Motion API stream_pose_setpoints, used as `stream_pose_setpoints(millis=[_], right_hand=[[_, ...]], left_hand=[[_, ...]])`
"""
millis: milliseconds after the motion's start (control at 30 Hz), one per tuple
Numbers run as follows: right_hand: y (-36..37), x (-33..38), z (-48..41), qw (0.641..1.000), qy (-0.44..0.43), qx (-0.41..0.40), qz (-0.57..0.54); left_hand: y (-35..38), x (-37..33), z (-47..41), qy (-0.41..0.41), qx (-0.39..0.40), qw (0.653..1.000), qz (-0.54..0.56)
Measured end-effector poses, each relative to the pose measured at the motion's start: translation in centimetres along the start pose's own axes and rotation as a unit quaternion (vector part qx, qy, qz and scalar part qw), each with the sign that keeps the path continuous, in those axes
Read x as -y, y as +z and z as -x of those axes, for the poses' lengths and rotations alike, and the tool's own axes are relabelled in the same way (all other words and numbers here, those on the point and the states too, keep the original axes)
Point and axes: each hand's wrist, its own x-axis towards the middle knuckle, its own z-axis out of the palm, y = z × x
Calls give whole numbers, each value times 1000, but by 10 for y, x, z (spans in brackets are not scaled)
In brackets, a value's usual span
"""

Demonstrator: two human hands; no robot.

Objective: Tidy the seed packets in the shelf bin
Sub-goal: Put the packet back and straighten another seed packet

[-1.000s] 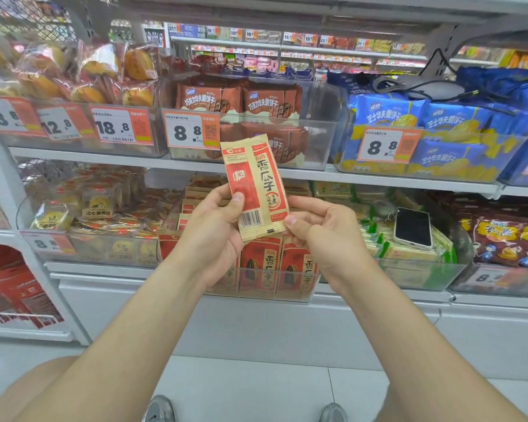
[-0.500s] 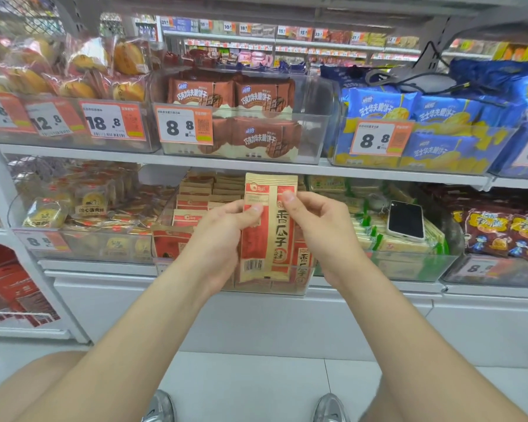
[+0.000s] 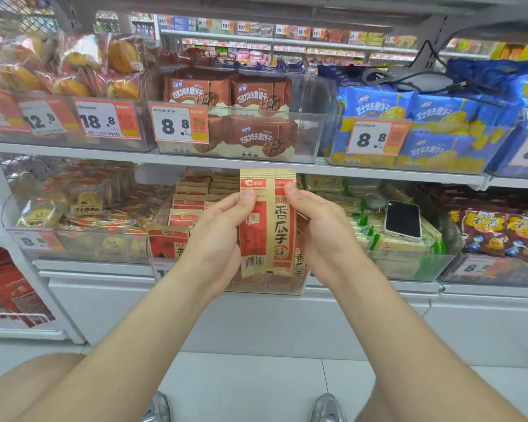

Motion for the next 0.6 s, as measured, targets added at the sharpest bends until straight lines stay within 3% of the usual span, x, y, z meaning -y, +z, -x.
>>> stream_pose_setpoints(millis=[167, 300, 500, 600], right_hand=[[1, -4, 0, 994, -51, -24, 95], [7, -6, 5, 989, -85, -20, 119], [12, -12, 8, 952, -223, -74, 197], [19, -18, 8, 932, -261, -102, 230]], left_hand=[[-3, 1, 1, 128, -88, 982, -108], [-7, 6, 2, 264, -106, 923, -260], [-7, 8, 6, 263, -151, 869, -391], [-7, 9, 5, 264, -162, 862, -401]])
